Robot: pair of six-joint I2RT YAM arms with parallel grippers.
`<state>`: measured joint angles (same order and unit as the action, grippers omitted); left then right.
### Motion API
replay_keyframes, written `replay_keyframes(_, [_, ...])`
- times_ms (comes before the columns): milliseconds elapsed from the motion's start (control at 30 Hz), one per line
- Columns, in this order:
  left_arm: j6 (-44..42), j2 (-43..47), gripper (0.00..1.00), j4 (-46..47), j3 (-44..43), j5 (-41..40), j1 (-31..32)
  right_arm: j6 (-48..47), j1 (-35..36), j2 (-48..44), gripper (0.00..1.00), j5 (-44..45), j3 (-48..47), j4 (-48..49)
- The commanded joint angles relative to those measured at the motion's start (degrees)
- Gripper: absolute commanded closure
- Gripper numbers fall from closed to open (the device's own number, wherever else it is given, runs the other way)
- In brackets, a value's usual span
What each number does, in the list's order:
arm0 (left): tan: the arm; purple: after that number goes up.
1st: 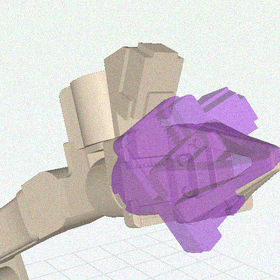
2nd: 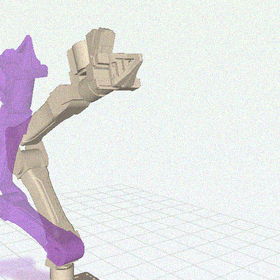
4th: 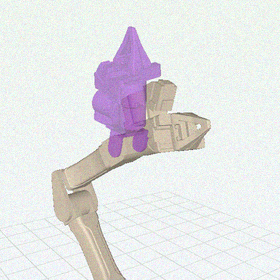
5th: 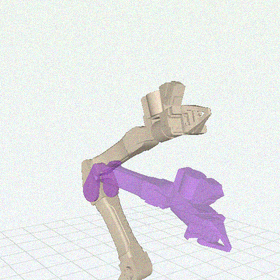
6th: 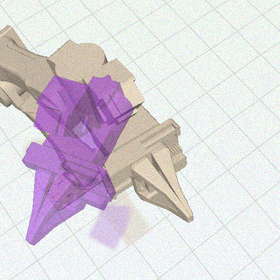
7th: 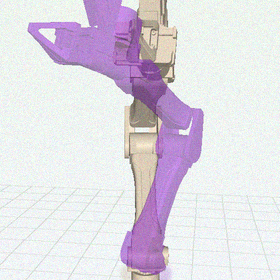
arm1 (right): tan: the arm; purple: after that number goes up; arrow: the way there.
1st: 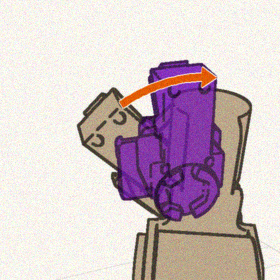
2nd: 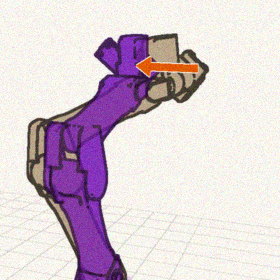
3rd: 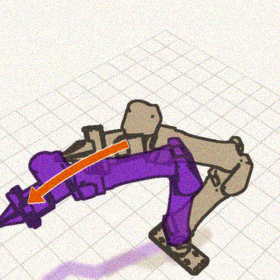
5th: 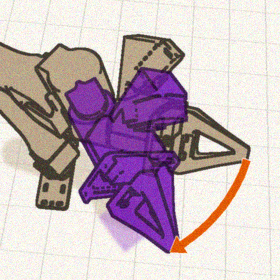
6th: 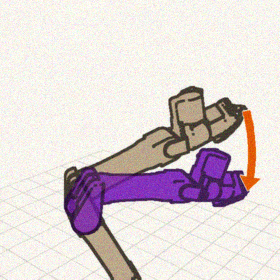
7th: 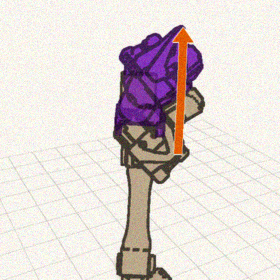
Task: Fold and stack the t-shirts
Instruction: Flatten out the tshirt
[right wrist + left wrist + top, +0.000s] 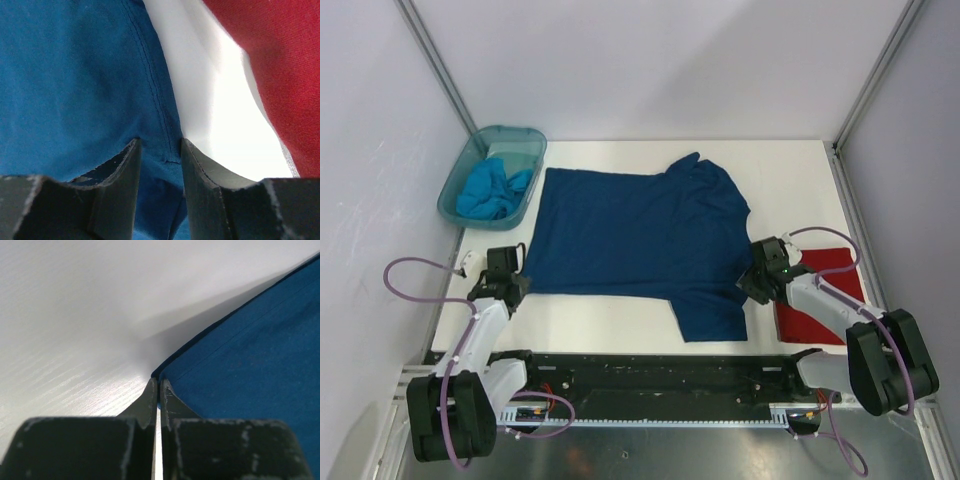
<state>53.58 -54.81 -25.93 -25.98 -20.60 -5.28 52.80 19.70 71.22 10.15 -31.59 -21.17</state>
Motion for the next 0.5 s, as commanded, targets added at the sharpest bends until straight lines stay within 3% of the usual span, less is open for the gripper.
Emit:
replay_keyframes(0, [0.3, 1.0, 1.00, -0.1, -0.2, -0.6, -0.5, -0.5, 0.3, -0.4, 0.58, 1.9, 3.2, -4.9])
replay_keyframes(467, [0.1, 1.2, 1.00, -0.3, -0.2, -0.7, -0.5, -1.6, -1.4, -1.8, 0.54, 1.3, 4.7, -7.4])
